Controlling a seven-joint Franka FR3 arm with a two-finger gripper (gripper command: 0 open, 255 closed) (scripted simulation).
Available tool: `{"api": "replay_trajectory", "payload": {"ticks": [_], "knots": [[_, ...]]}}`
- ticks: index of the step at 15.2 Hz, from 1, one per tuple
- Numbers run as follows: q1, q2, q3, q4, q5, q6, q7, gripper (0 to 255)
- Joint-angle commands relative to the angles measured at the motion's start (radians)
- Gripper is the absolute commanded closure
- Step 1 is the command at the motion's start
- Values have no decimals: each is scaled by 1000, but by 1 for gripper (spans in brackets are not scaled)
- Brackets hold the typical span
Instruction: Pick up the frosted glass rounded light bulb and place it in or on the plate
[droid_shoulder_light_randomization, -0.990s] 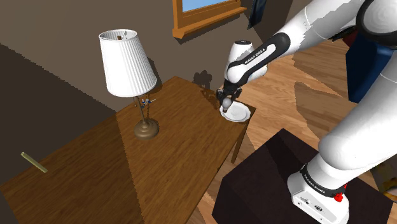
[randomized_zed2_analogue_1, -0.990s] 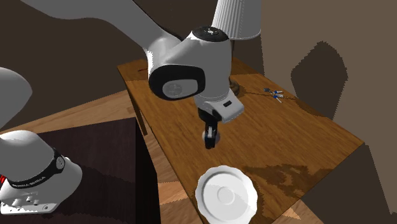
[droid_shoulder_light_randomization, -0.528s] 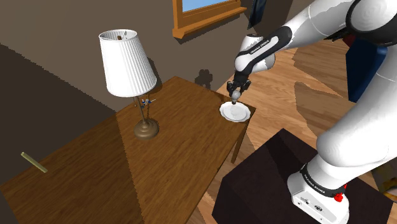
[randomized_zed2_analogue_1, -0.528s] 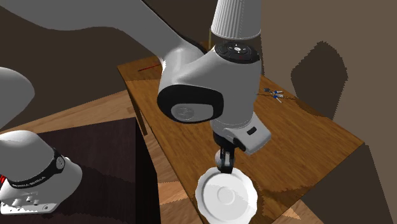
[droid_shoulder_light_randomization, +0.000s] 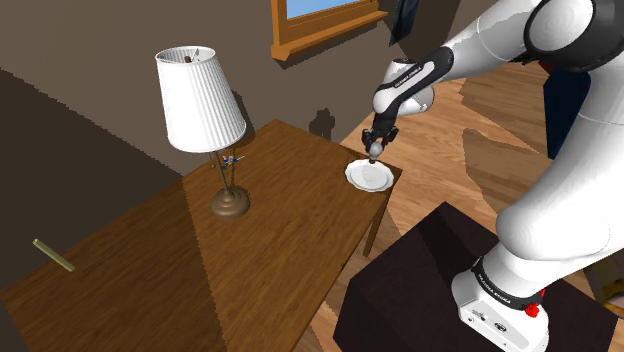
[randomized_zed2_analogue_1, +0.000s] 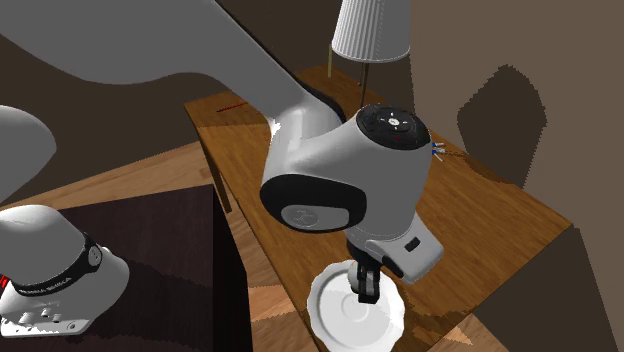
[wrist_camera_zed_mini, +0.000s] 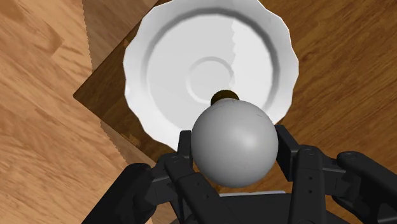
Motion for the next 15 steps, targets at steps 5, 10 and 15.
{"api": "replay_trajectory", "payload": {"ticks": [5, 10, 15], "knots": [[6, 68, -10, -4, -18, 72, 9, 255], [14, 127, -20, -1, -33, 127, 18, 255], [16, 144, -23, 1, -37, 143, 21, 255]]}}
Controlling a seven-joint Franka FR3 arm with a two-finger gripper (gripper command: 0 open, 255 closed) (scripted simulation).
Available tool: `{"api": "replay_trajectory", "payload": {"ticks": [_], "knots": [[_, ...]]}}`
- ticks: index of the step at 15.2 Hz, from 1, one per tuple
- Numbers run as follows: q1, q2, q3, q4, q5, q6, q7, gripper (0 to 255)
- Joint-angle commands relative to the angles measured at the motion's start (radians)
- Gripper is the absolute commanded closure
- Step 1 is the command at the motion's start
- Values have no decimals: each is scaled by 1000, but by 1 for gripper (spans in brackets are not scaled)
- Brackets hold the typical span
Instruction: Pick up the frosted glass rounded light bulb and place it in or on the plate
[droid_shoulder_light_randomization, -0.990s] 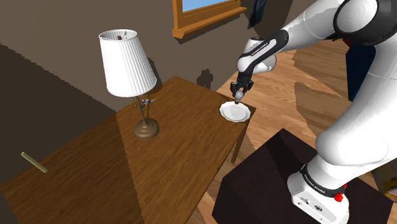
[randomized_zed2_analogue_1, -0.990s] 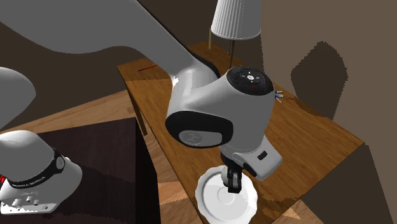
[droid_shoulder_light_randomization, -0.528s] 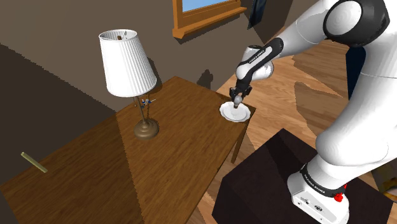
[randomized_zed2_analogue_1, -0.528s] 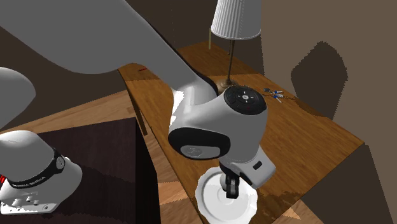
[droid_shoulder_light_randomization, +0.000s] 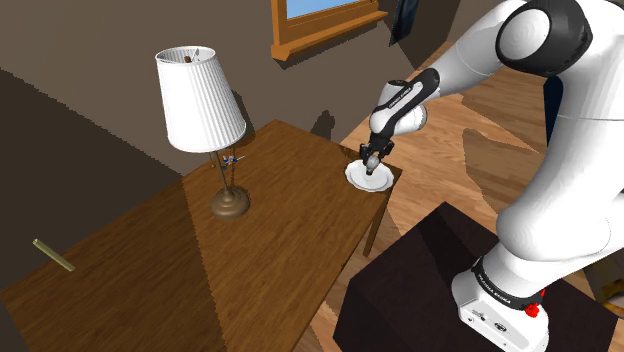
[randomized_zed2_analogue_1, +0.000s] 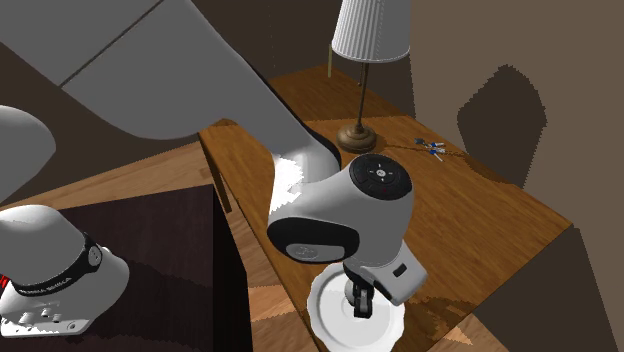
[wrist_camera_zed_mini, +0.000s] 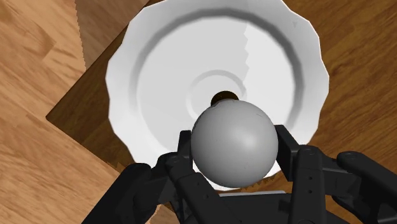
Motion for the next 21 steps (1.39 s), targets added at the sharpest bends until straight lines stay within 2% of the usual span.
{"api": "replay_trajectory", "payload": {"ticks": [1, 4, 5, 10, 14, 21], "knots": [[0, 1, 0, 1, 0, 1, 0, 255], [0, 1, 0, 1, 0, 1, 0, 255], [0, 1, 0, 1, 0, 1, 0, 0], [0, 1, 0, 1, 0, 1, 0, 0], [-18, -116, 20, -15, 29, -100, -21, 0], [-18, -116, 19, -15, 30, -100, -21, 0]]}}
